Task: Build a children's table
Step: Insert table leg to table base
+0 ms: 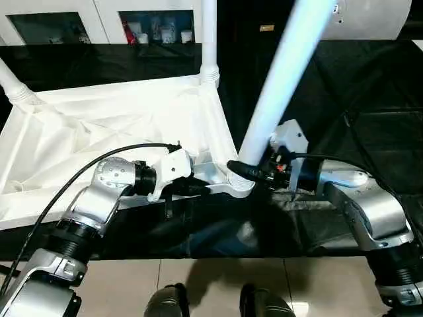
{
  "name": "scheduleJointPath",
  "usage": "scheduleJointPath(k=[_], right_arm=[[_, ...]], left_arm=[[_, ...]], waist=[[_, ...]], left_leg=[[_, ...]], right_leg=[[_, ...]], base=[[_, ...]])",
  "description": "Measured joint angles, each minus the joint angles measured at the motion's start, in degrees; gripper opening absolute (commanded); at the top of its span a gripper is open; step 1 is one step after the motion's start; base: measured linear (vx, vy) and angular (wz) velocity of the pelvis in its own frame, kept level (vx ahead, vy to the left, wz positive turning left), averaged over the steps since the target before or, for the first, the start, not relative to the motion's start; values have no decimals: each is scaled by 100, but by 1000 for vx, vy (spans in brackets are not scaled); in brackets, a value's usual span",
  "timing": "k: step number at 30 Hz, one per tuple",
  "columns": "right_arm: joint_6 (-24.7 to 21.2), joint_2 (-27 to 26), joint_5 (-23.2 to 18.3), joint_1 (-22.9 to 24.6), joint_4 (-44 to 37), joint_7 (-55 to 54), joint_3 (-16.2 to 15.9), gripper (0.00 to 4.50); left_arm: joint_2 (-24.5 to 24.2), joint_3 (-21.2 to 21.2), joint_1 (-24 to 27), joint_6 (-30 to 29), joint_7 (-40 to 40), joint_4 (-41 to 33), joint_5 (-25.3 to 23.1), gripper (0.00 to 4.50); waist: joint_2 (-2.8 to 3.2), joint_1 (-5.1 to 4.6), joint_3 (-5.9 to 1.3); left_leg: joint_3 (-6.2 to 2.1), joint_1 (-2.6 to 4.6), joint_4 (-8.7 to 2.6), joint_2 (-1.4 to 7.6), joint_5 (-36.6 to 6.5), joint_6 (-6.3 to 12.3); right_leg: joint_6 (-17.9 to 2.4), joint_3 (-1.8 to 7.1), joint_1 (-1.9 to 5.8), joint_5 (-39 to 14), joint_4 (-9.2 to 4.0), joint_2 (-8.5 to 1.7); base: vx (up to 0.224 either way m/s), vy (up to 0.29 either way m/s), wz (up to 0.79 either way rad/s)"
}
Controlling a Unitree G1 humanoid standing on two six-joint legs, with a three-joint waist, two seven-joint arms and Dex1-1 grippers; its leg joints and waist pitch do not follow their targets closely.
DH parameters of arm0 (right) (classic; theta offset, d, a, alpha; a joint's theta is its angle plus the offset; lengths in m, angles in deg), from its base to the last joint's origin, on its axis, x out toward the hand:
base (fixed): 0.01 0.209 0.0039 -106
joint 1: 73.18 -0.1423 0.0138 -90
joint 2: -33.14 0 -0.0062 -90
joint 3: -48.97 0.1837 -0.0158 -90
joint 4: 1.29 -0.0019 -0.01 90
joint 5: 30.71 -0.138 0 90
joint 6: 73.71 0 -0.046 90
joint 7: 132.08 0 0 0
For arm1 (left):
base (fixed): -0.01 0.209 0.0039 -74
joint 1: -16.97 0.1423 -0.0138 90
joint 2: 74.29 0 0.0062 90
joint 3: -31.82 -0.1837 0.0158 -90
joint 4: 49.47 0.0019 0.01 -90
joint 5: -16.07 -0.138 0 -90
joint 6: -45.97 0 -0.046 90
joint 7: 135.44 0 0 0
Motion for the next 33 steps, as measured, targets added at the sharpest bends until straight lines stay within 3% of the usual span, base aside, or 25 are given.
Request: scheduleJointPath(k=[6, 11, 21, 24, 33], right_arm=[[97, -9, -15, -83, 207, 185, -5, 189], [106, 30, -93, -182, 347, 451, 17, 189], [104, 164, 65, -241, 303, 473, 27, 189], [103, 182, 80, -230, 275, 473, 27, 189], [118, -42, 212, -244, 276, 303, 27, 189]], left_arm=[[0, -1, 47, -8, -5, -7, 0, 0], [10, -38, -86, 94, -129, 198, 37, 0], [311, -220, -894, 674, -142, 1457, -102, 0], [327, -253, -979, 797, -142, 1587, -129, 0], [191, -248, -988, 797, -201, 1638, -97, 0]], waist=[[-13, -22, 8], [-11, 0, 10], [31, 74, 62], [31, 65, 62], [30, 5, 62]], left_leg=[[0, 80, -42, -14, -2, -1], [0, 83, -68, -19, -1, -2], [0, 79, -113, -32, -1, -2], [0, 75, -160, -41, -1, -1], [-1, 84, -172, -41, 0, -1]], right_leg=[[32, 6, 73, -22, -18, -5], [37, 6, 71, -26, -22, -6], [41, 5, 96, -29, -77, -14], [40, 4, 108, -29, -143, -15], [40, 3, 109, -28, -140, -15]], base=[[0, 0, 0], [0, 0, 0], [0, 0, 0], [0, 0, 0], [0, 0, 0]])
